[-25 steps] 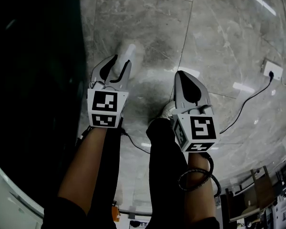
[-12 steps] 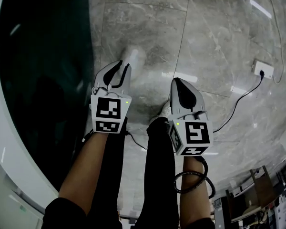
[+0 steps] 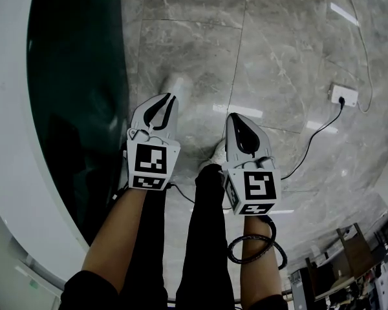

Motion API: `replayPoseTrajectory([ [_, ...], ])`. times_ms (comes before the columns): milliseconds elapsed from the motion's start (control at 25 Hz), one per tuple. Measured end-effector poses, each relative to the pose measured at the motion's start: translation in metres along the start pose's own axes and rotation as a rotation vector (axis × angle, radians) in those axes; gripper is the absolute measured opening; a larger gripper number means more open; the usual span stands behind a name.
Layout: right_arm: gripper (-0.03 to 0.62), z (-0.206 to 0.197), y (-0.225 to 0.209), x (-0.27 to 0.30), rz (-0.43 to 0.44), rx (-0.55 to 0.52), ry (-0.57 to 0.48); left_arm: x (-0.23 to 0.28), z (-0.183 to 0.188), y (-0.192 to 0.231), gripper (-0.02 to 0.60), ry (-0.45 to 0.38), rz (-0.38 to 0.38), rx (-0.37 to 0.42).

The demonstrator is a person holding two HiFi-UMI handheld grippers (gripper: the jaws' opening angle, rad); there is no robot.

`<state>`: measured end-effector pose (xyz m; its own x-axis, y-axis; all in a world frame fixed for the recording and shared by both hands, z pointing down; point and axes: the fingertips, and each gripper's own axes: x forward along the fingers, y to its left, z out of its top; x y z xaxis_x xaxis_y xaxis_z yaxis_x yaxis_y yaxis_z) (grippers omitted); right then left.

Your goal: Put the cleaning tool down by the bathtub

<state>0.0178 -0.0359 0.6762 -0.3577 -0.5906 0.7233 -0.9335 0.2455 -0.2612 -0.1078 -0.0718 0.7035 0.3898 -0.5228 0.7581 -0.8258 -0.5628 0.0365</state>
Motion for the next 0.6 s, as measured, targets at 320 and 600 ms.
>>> replayPoseTrajectory([
  [320, 0.026, 0.025, 0.006, -0.012, 0.003, 0.004, -0.029, -0.018, 0.028, 0.003, 0.012, -0.027, 0.014, -0.008],
  [600, 0.026, 0.055, 0.012, -0.037, 0.015, 0.005, -0.060, -0.043, 0.052, 0.000, 0.002, -0.049, 0.024, -0.024],
])
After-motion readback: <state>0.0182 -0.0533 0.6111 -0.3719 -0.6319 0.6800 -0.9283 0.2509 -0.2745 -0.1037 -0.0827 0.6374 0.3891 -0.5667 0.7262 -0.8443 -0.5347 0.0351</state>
